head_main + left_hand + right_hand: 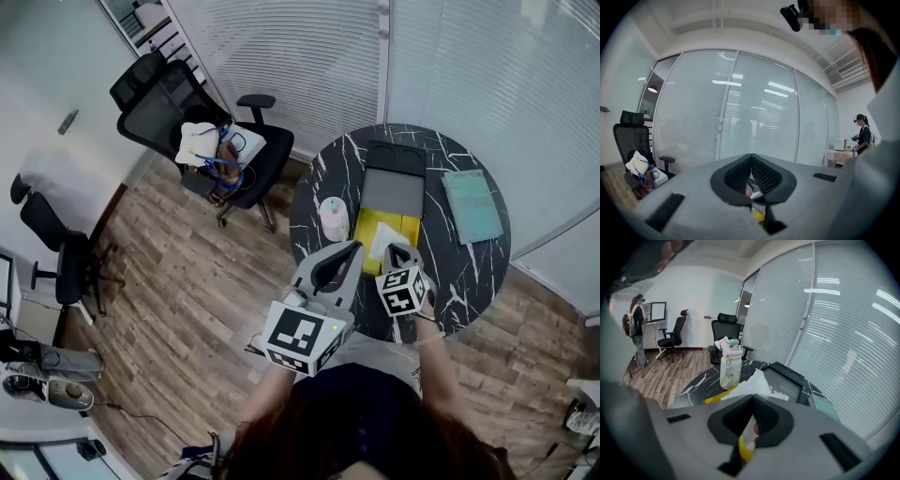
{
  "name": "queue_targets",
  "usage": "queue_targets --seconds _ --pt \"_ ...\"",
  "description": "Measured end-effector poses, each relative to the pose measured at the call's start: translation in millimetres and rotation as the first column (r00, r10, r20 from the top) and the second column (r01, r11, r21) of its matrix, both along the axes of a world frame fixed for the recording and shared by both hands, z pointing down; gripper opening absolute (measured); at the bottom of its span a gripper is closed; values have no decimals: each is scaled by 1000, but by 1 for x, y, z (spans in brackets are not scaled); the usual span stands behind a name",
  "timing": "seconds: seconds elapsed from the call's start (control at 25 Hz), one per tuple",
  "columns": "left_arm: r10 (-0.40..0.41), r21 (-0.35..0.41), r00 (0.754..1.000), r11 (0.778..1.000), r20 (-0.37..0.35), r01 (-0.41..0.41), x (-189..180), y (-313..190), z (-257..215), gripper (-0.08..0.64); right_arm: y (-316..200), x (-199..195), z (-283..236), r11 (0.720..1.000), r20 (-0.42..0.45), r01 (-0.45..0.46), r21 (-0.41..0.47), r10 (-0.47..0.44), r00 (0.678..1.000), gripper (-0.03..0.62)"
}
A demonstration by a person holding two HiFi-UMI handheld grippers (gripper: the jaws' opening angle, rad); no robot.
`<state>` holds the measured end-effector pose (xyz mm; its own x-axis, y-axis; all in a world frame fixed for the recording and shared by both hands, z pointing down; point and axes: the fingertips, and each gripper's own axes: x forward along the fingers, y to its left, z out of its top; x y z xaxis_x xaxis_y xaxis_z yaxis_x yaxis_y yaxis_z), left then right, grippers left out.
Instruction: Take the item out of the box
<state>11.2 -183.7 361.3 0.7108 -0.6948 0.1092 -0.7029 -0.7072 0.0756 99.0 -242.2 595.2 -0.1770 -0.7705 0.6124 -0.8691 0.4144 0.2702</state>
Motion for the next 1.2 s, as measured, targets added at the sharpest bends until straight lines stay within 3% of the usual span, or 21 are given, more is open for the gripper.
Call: queue_targets --seconds 0.56,1.2 --pt "10 21 1000 1000 -21 -10 -15 39 -8 26 39 -4 -66 989 29 -55 141 51 998 23" --pt "29 64 999 998 -35 -27 -35 85 -23 26 84 -17 -134 953 65 -92 290 76 995 23"
